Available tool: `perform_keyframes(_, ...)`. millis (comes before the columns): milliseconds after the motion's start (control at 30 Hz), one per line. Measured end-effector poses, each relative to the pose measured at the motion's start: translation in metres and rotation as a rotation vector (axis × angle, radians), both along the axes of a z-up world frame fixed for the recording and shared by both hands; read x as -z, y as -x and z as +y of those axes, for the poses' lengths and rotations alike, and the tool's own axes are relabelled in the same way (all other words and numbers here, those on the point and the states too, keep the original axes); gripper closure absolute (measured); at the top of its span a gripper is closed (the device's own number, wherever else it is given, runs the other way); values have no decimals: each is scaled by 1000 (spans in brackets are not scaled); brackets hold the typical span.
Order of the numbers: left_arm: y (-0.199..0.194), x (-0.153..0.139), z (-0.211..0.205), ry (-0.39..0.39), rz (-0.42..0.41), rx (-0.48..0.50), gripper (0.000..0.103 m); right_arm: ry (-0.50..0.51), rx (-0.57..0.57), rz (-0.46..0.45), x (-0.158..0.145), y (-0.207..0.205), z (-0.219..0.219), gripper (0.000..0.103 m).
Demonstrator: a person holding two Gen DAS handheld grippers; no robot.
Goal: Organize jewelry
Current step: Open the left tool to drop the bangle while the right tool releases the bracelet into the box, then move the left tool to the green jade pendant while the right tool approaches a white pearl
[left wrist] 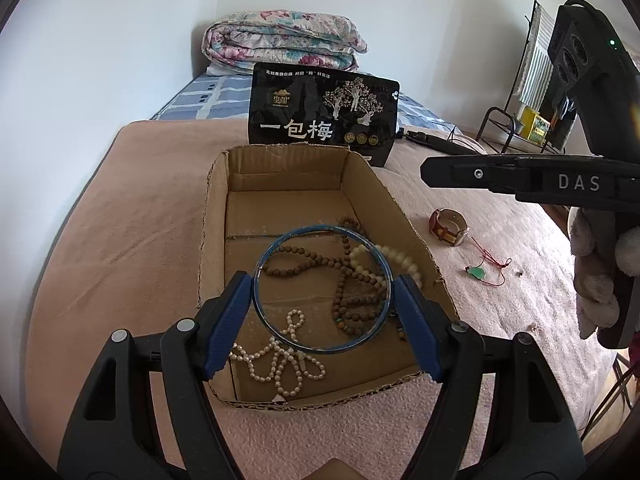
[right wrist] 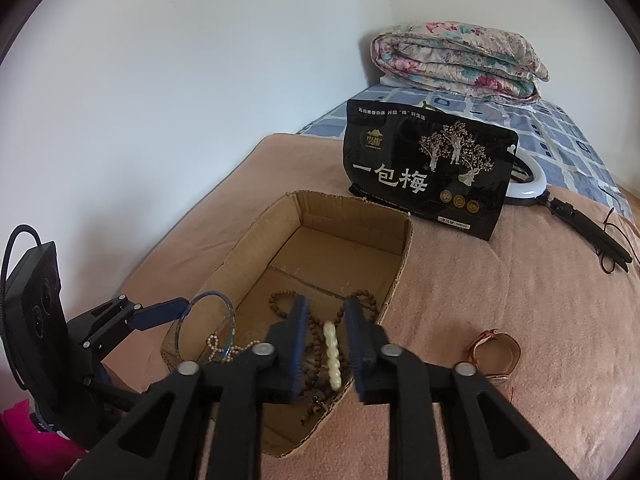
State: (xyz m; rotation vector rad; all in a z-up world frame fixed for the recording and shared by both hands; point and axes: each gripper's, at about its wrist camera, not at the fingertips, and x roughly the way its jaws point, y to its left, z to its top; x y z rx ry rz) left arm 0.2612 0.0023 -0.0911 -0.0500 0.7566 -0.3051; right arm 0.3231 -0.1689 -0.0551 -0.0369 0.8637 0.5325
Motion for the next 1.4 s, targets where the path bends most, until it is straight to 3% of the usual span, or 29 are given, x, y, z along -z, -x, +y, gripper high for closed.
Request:
perform_keyframes(100,-2,2,2,1,12,-15,27,5,13,-7,-1,1,-2,57)
perform_keyframes(167,-2,3,4,5,16,-23,27,8,26,-11,-2,1,-5,39)
perform_keyframes(233,-1,2,6,10,20,-33,27,7,40,-19,-4,2,-8,32)
perform_keyframes(867,27,-17,0,43,-9,-42,27,-5,124,-43,-15,23,-60,19)
perform_keyframes(1133,46,-26,-33,37,-33,17,27,0,188,-61,-20,39,-109,12)
perform_keyframes(1400,55,-28,-69,46,-31,83,27,3,263,-48,-10,57,-168,11)
